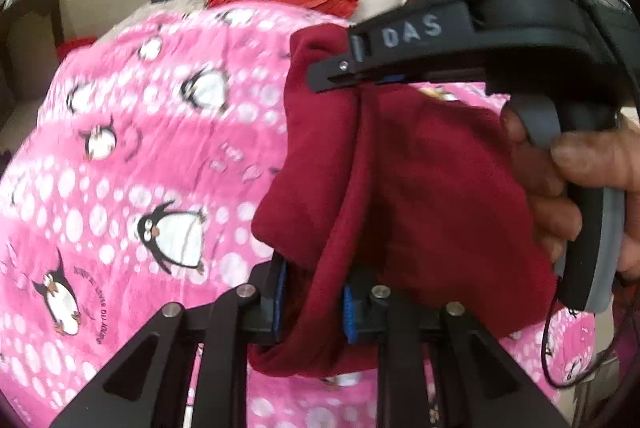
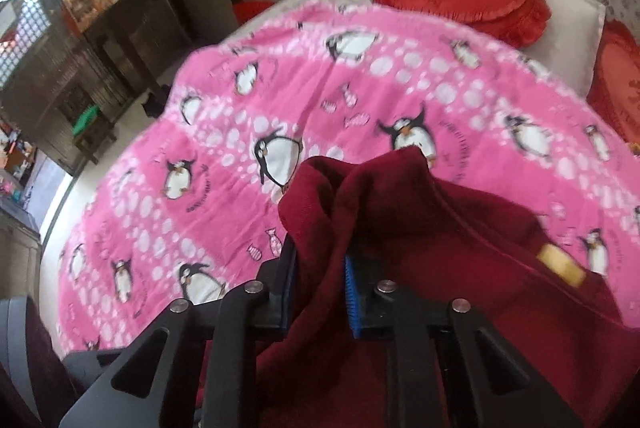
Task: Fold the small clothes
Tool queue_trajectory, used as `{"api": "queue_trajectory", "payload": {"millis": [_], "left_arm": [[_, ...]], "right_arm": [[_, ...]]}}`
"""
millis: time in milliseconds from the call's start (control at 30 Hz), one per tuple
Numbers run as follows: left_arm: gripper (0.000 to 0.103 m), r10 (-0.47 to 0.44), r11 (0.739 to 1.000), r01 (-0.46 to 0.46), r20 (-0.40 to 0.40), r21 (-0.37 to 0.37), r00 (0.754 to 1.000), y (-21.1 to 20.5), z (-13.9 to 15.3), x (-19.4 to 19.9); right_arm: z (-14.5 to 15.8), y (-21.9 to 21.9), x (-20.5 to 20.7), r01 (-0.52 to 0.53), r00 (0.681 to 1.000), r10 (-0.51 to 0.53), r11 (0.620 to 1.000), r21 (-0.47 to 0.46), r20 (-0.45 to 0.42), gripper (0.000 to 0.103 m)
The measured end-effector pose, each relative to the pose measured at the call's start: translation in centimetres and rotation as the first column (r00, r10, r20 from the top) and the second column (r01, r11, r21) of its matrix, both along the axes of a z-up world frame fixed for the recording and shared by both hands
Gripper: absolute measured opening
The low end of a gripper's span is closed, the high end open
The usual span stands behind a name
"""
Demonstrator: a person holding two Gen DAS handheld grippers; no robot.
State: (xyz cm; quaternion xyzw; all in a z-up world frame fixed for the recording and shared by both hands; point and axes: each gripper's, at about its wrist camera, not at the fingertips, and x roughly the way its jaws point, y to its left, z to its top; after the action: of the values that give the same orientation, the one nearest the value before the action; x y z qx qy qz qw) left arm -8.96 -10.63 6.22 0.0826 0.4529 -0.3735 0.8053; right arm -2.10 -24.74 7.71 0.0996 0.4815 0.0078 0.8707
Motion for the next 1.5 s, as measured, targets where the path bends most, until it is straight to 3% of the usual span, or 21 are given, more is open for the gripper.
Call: {"api": "queue_trajectory", "payload": {"millis": [200, 400, 633, 800, 900, 1067, 1200, 1300, 1400, 1500], "left_arm": [[0.022, -0.096, 0.995, 0.098, 0.066, -0.028, 0.993, -3.1, 4.7, -3.8], [0.021, -0.233, 0.970, 0.239, 0.097, -0.049, 0.968, -9.0, 7.6, -9.1], [0.021, -0.343, 0.937, 0.346, 0.064, -0.037, 0.937, -16.5, 5.6, -14.3], [0.022, -0.362, 0.932, 0.362, 0.010, 0.010, 0.932, -19.9, 2.1, -15.6], [0.028, -0.376, 0.926, 0.376, -0.007, 0.023, 0.926, -20.2, 1.4, -16.2], [0.066, -0.396, 0.918, 0.397, 0.027, -0.003, 0.918, -16.4, 4.1, -16.8], [0.074, -0.365, 0.929, 0.369, 0.122, -0.014, 0.923, -13.3, 6.4, -16.6], [0.075, -0.315, 0.948, 0.318, 0.134, 0.002, 0.940, -12.3, 6.0, -15.2], [0.074, -0.264, 0.965, 0.264, 0.041, -0.005, 0.964, -12.2, 4.3, -13.7], [0.075, -0.285, 0.958, 0.284, -0.033, -0.033, 0.958, -12.7, 2.7, -13.9]], "right_arm": [[4.1, -3.6, -4.6, 0.024, 0.996, -0.028, 0.998, 0.050, 0.080, 0.000], [7.5, -8.9, -10.8, 0.085, 0.986, -0.093, 0.995, 0.055, 0.142, 0.000], [7.8, -15.3, -17.8, 0.202, 0.968, -0.207, 0.978, 0.045, 0.143, 0.000], [3.9, -19.8, -21.7, 0.317, 0.943, -0.324, 0.945, 0.082, 0.080, 0.000], [1.3, -20.9, -22.4, 0.358, 0.930, -0.365, 0.926, 0.121, 0.038, 0.000], [-0.3, -21.9, -23.1, 0.390, 0.914, -0.403, 0.902, 0.183, 0.036, 0.001], [0.6, -22.0, -24.4, 0.404, 0.901, -0.429, 0.884, 0.235, 0.064, 0.010], [1.2, -21.1, -25.0, 0.393, 0.903, -0.422, 0.887, 0.242, 0.080, 0.014], [0.8, -20.1, -24.4, 0.384, 0.914, -0.402, 0.902, 0.199, 0.060, 0.014], [0.3, -18.8, -24.2, 0.394, 0.917, -0.397, 0.917, 0.062, 0.037, 0.005]]}}
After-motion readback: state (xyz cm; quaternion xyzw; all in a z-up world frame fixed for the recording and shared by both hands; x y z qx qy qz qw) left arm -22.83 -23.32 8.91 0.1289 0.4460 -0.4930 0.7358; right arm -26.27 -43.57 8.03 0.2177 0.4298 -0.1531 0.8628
